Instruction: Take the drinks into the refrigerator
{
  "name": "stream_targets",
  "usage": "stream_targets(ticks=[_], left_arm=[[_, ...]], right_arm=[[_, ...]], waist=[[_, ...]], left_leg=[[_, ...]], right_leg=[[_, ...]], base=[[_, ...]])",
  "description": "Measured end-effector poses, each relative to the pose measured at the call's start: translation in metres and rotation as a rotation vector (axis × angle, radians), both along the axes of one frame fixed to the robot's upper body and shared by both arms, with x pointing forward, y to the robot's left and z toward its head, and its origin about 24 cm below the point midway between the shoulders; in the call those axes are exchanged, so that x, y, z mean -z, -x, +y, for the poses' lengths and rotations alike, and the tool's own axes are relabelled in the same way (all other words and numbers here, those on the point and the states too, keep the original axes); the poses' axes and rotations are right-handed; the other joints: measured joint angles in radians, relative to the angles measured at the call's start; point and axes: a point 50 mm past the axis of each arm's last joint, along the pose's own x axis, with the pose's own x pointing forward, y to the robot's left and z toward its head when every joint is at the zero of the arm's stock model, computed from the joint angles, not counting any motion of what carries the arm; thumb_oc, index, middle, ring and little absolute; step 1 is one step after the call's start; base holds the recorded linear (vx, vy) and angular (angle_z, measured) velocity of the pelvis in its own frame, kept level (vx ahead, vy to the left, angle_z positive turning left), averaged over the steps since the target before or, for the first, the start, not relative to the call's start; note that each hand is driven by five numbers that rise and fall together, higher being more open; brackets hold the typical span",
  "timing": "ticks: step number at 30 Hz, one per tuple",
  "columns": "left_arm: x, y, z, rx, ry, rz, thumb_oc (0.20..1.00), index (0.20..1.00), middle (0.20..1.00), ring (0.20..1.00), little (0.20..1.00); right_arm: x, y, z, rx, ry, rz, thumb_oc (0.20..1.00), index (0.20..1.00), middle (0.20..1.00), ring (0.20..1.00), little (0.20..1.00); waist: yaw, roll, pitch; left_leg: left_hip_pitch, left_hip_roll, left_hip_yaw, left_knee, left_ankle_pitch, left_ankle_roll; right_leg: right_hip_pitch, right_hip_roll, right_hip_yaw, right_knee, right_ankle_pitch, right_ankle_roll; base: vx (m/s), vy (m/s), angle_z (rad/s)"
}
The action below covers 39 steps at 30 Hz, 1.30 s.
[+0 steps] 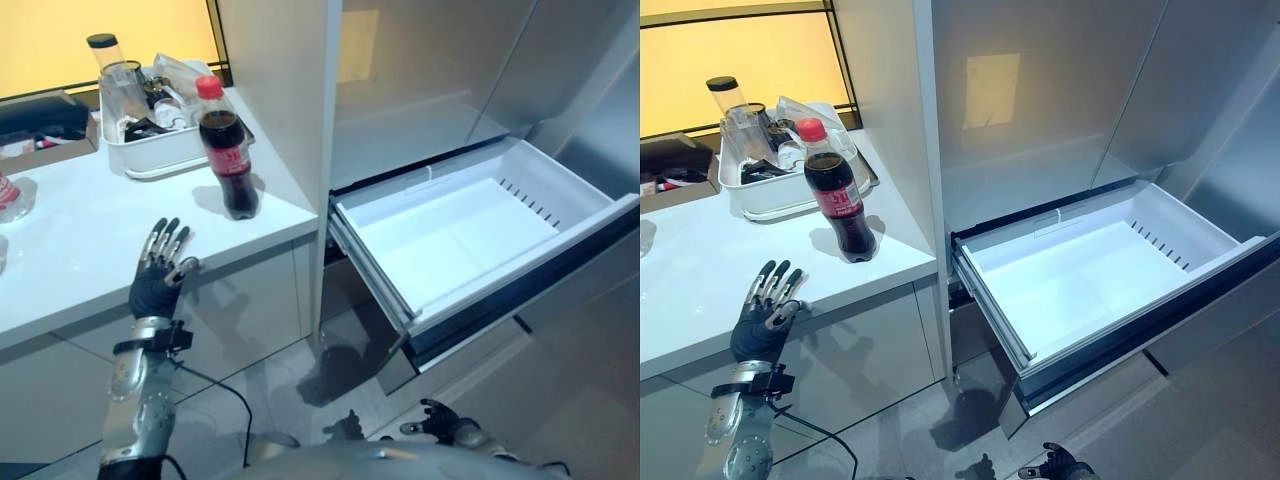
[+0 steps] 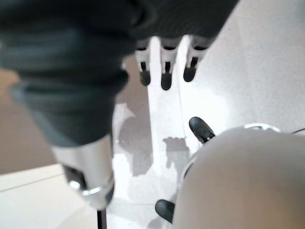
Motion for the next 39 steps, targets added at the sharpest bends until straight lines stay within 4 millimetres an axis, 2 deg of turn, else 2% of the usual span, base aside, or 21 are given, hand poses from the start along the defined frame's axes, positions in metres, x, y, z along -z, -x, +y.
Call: stream_targets(ticks=[6, 15, 27, 32, 36, 38, 39], left_arm=[[-0.001, -0.001, 0.0, -0.077, -0.098, 0.032, 1.0, 1.0, 1.0, 1.0, 1.0], [-0.001, -0.006, -0.005, -0.147, -0.252, 0.083, 1.0, 1.0, 1.0, 1.0, 1.0], [-0.003, -0.014, -0.008, -0.19, -0.266, 0.1, 1.0, 1.0, 1.0, 1.0, 1.0], [-0.008, -0.012, -0.003, -0.092, -0.366, 0.116, 1.0, 1.0, 1.0, 1.0, 1.0], [-0.018, -0.007, 0.006, 0.052, -0.446, 0.127, 1.0, 1.0, 1.0, 1.0, 1.0], [-0.029, -0.007, 0.005, 0.123, -0.458, 0.09, 1.0, 1.0, 1.0, 1.0, 1.0], [-0.046, -0.009, 0.003, 0.154, -0.452, 0.015, 1.0, 1.0, 1.0, 1.0, 1.0]], right_arm=[[0.0, -0.002, 0.001, 0.003, 0.009, -0.011, 1.0, 1.0, 1.0, 1.0, 1.0], [0.002, 0.006, 0.002, 0.015, 0.022, 0.002, 1.0, 1.0, 1.0, 1.0, 1.0], [0.002, 0.007, 0.004, 0.022, 0.027, -0.008, 1.0, 1.0, 1.0, 1.0, 1.0], [0.002, 0.008, 0.004, 0.025, 0.024, -0.008, 1.0, 1.0, 1.0, 1.0, 1.0], [0.002, 0.008, 0.004, 0.028, 0.015, -0.004, 1.0, 1.0, 1.0, 1.0, 1.0], [0.002, 0.008, 0.005, 0.026, 0.004, 0.001, 1.0, 1.0, 1.0, 1.0, 1.0], [0.002, 0.008, 0.005, 0.024, -0.004, 0.003, 1.0, 1.0, 1.0, 1.0, 1.0]], waist=[[-0.001, -0.001, 0.003], [-0.004, 0.0, 0.006], [-0.006, -0.005, 0.008], [-0.002, -0.012, 0.011], [0.0, -0.018, 0.016], [-0.001, -0.021, 0.02], [-0.003, -0.025, 0.02]], left_leg=[[0.0, 0.001, 0.0, 0.0, 0.0, 0.0], [0.001, 0.002, 0.002, 0.0, 0.0, 0.0], [0.001, 0.002, 0.006, -0.001, -0.001, 0.005], [-0.002, 0.003, 0.008, -0.001, -0.001, 0.005], [-0.001, 0.005, 0.015, -0.004, -0.001, 0.004], [0.0, 0.005, 0.018, -0.003, 0.001, 0.0], [0.003, 0.004, 0.025, -0.002, 0.0, -0.001]], right_leg=[[-0.001, 0.001, 0.0, 0.0, -0.001, 0.0], [-0.001, 0.003, 0.002, 0.0, 0.0, -0.001], [-0.002, 0.007, 0.006, 0.0, 0.004, -0.005], [-0.004, 0.007, 0.008, 0.0, 0.004, -0.005], [-0.004, 0.003, 0.009, 0.0, 0.004, -0.005], [-0.005, 0.003, 0.01, 0.0, 0.005, -0.004], [-0.005, 0.004, 0.013, 0.0, 0.005, -0.003]], base=[[0.0, 0.0, 0.0], [0.0, 0.001, 0.0], [0.0, 0.0, 0.0], [0.0, 0.0, 0.0], [0.0, 0.0, 0.0], [0.0, -0.009, -0.06], [0.0, -0.012, -0.1]])
